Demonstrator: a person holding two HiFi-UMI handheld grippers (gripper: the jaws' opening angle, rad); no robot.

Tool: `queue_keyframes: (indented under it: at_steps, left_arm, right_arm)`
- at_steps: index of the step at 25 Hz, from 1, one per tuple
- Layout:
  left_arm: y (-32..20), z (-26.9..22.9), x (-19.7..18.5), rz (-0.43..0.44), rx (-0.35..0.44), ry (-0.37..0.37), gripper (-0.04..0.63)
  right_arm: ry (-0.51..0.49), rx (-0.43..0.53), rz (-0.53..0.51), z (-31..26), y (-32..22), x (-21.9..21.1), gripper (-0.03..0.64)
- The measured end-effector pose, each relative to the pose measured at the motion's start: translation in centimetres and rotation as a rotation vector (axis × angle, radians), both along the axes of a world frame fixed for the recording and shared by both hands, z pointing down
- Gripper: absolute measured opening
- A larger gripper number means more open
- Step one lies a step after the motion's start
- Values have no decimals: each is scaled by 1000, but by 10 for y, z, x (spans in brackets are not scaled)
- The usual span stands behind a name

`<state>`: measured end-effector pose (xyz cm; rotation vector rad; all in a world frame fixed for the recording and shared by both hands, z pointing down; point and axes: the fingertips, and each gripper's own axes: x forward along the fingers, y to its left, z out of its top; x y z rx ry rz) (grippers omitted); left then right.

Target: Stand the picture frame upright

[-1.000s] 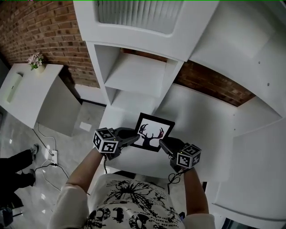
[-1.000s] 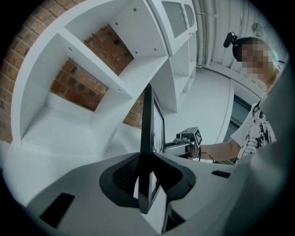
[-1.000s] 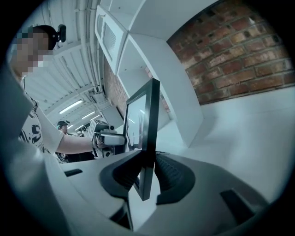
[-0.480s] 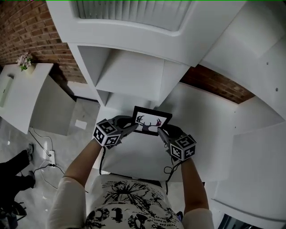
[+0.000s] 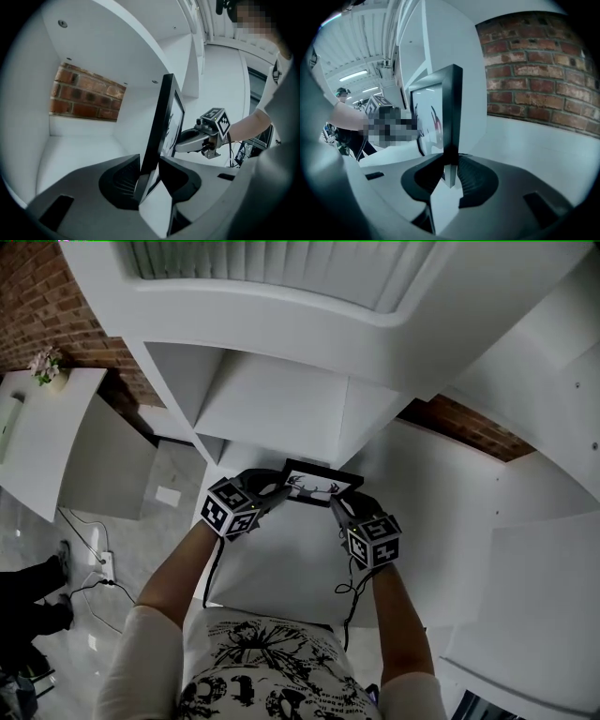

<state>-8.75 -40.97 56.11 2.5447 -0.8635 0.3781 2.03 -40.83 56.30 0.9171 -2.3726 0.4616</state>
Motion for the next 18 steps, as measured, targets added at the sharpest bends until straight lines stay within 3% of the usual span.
queue_keyframes:
  at_steps: [5, 18]
  left_arm:
    - [-5, 10, 5, 7, -16, -9, 138]
    - [-19, 28, -7, -52, -64, -27, 150]
  right_arm:
    - [56, -1, 35, 11, -9, 7, 94]
    - [62, 2, 7, 16, -16, -4, 98]
